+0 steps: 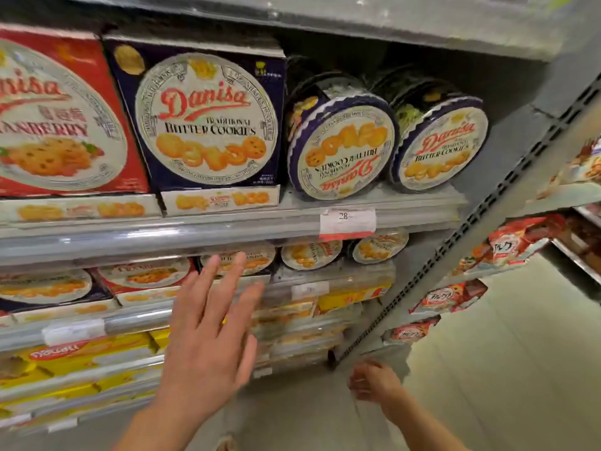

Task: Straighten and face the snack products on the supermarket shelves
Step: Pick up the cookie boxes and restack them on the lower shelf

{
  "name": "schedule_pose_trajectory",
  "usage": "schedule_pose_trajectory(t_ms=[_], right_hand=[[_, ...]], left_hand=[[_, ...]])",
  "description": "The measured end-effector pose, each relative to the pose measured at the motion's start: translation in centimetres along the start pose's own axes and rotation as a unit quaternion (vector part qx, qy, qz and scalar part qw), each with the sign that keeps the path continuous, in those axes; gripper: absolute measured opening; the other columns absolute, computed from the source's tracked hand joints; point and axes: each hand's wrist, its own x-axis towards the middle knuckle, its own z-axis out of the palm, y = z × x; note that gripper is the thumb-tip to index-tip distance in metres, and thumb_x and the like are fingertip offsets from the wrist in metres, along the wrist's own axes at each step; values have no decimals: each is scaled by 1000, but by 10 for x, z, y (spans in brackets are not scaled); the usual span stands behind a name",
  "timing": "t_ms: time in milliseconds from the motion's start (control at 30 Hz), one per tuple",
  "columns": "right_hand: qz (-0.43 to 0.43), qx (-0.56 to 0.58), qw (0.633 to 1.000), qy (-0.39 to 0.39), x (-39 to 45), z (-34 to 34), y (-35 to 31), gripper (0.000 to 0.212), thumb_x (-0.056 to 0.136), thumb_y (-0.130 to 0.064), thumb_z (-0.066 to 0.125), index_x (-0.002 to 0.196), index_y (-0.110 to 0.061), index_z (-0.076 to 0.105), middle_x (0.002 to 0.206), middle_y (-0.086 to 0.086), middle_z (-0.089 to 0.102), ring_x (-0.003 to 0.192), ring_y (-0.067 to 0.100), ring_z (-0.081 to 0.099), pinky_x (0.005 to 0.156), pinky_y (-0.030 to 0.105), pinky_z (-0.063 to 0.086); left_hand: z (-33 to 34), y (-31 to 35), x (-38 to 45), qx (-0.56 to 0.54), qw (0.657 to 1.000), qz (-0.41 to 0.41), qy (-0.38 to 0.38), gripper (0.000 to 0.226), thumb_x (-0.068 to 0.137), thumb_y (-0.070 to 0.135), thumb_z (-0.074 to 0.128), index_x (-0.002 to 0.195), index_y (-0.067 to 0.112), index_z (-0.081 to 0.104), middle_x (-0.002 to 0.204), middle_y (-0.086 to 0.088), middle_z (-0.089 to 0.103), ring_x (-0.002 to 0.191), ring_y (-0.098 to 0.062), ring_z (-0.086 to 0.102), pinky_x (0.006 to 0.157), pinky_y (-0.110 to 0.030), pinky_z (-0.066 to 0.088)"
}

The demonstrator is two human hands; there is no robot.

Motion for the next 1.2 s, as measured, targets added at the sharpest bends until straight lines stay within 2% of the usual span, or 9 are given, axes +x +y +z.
schedule_pose_trajectory(t_ms=[67, 167, 333, 533, 667, 767, 867, 1033, 1200], right_hand=[[-12, 35, 999, 2, 16, 7, -18, 8, 92, -8, 64, 91, 0, 66, 73, 17, 67, 66, 28, 61, 65, 37, 50], [-4, 116, 993, -11, 36, 19, -52, 9, 96, 2, 53, 90, -5, 53, 65, 9, 51, 56, 20, 45, 53, 30, 38], [36, 230, 972, 28, 85, 31, -84, 25, 95, -33, 70, 90, -15, 54, 63, 1, 41, 45, 16, 33, 43, 28, 35], [30, 313, 949, 27, 123, 31, -97, 34, 104, -42, 53, 81, -17, 48, 55, -1, 42, 41, 14, 36, 39, 23, 33], [2, 332, 943, 18, 137, 31, -97, 35, 106, -31, 50, 75, -20, 38, 53, -2, 33, 44, 14, 31, 45, 27, 33], [0, 303, 953, 24, 128, 25, -100, 26, 106, -20, 51, 81, -12, 49, 58, 2, 52, 54, 16, 50, 64, 32, 54], [-6, 303, 953, 21, 115, 12, -93, 31, 98, -35, 66, 84, -9, 58, 61, 2, 58, 57, 15, 59, 81, 37, 58], [-11, 265, 963, -46, 77, -14, -68, 37, 85, -42, 75, 103, -11, 65, 86, 11, 66, 78, 24, 67, 73, 34, 62], [28, 247, 968, -42, 45, -38, -48, 29, 91, -36, 72, 95, -9, 64, 66, 7, 59, 77, 26, 71, 87, 43, 59]], left_hand=[[13, -12, 18, 31, 999, 38, 13, 70, 81, 16, 60, 149, 7, 45, 161, -25, 30, 149, -50, 23, 115, -71, 25], [41, -26, 28, 98, 994, 55, 4, 84, 77, 16, 63, 156, 12, 35, 165, -22, 22, 152, -48, 17, 121, -66, 16], [57, -32, 24, 142, 988, 51, 39, 74, 81, 16, 58, 153, 15, 44, 165, -19, 26, 153, -44, 17, 124, -59, 12], [56, -17, 29, 126, 990, 6, 56, 67, 84, 13, 50, 151, 17, 45, 165, -10, 27, 153, -38, 21, 123, -57, 17], [65, -11, 37, 150, 985, -15, 88, 67, 79, 9, 52, 145, 21, 52, 162, -10, 29, 155, -34, 19, 121, -58, 22], [70, -8, 37, 162, 980, -23, 115, 67, 78, 7, 53, 143, 22, 55, 157, -12, 35, 153, -34, 22, 121, -58, 23], [72, -8, 39, 172, 976, -17, 134, 68, 78, 6, 53, 144, 23, 54, 154, -13, 37, 152, -35, 24, 118, -58, 26], [76, -6, 43, 192, 969, -13, 153, 68, 75, 3, 54, 141, 20, 56, 151, -15, 38, 148, -39, 28, 117, -59, 27], [74, 2, 52, 193, 967, -27, 164, 65, 75, -1, 51, 137, 17, 58, 146, -18, 39, 140, -44, 29, 108, -65, 32]])
